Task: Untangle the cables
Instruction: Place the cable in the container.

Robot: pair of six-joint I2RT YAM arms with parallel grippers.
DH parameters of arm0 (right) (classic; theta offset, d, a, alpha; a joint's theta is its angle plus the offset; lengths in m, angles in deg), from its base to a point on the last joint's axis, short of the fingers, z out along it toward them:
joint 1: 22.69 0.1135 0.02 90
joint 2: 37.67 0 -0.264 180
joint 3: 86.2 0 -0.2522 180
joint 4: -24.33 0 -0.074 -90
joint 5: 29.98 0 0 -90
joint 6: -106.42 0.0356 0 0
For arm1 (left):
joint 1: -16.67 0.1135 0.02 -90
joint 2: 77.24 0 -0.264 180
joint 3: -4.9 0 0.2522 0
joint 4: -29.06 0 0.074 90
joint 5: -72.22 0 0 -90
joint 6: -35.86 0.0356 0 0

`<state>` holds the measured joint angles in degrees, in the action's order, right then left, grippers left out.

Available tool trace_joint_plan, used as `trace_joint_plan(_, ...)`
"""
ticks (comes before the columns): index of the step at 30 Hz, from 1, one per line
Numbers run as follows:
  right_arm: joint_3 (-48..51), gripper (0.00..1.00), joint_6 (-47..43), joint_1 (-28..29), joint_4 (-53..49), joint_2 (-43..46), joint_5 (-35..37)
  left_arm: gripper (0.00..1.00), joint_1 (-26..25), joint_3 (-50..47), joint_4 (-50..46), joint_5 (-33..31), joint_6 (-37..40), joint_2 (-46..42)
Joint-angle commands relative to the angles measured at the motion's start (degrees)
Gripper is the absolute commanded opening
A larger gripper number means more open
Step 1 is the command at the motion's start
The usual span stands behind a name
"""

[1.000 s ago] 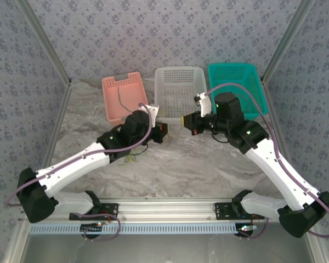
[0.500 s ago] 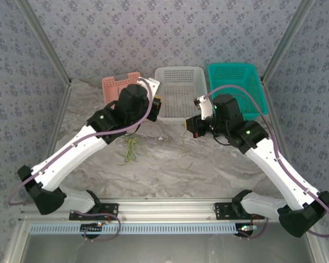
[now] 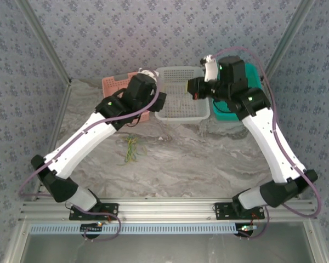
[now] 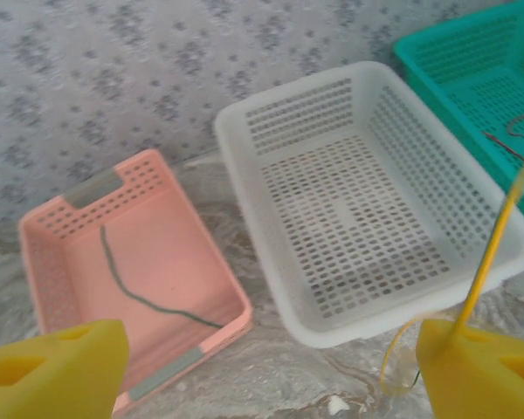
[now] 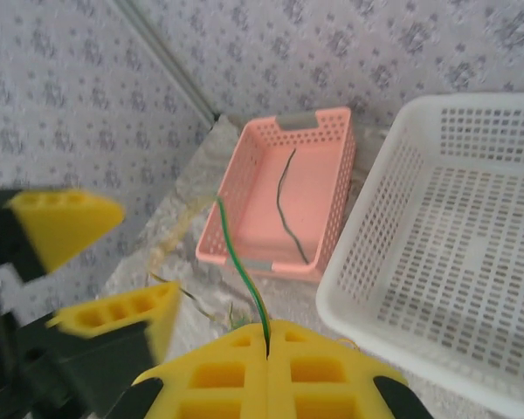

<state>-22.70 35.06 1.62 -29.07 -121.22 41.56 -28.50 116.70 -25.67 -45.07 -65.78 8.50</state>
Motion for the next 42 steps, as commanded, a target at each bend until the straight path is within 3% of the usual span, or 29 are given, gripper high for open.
trace_joint_plan(1,-7.03,0.00,3.25,-2.49,-1.28,-5.67,-1.88,0.86,2.23,-5.89,-3.85,-1.37,-5.75,-6.24)
trace_joint_plan(10,-28.30,0.00,7.58,-7.38,-1.67,-24.12,-3.05,0.85,2.52,-30.13,-0.44,4.61,-16.54,-23.93)
trace_joint_plan(15,-30.00,0.00,10.47,-9.62,-0.59,-32.32,-3.61,0.85,2.54,-39.89,-0.35,6.13,-20.74,-34.15)
trace_joint_plan(20,-26.38,0.00,12.67,-9.97,1.48,-39.64,0.36,0.84,3.32,-44.47,-4.88,6.48,-27.30,-39.38)
trace_joint_plan(21,-26.66,0.02,12.97,-10.03,1.21,-41.42,0.61,0.82,3.77,-45.45,-5.60,7.21,-28.87,-39.54)
trace_joint_plan(23,-28.83,0.23,12.59,-10.11,-1.58,-45.32,1.78,0.79,4.55,-47.39,-6.71,8.16,-32.04,-39.14)
trace_joint_plan(25,-29.07,0.36,10.75,-9.48,-4.02,-45.91,5.50,0.76,5.83,-49.95,-6.16,10.22,-34.18,-38.05)
trace_joint_plan(29,-19.30,0.47,7.89,-6.54,-1.69,-37.00,12.73,0.72,10.95,-54.38,-1.37,17.78,-35.12,-34.15)
trace_joint_plan(34,1.03,0.59,5.57,1.40,5.75,-17.80,23.03,0.66,15.43,-58.36,6.16,23.58,-34.20,-26.37)
trace_joint_plan(39,23.22,0.61,3.73,14.35,17.73,-7.23,21.83,0.62,15.97,-60.81,15.14,27.18,-32.92,-18.67)
trace_joint_plan(42,30.40,0.61,2.83,20.97,25.01,-8.61,17.09,0.55,16.05,-61.53,18.29,27.48,-32.01,-15.67)
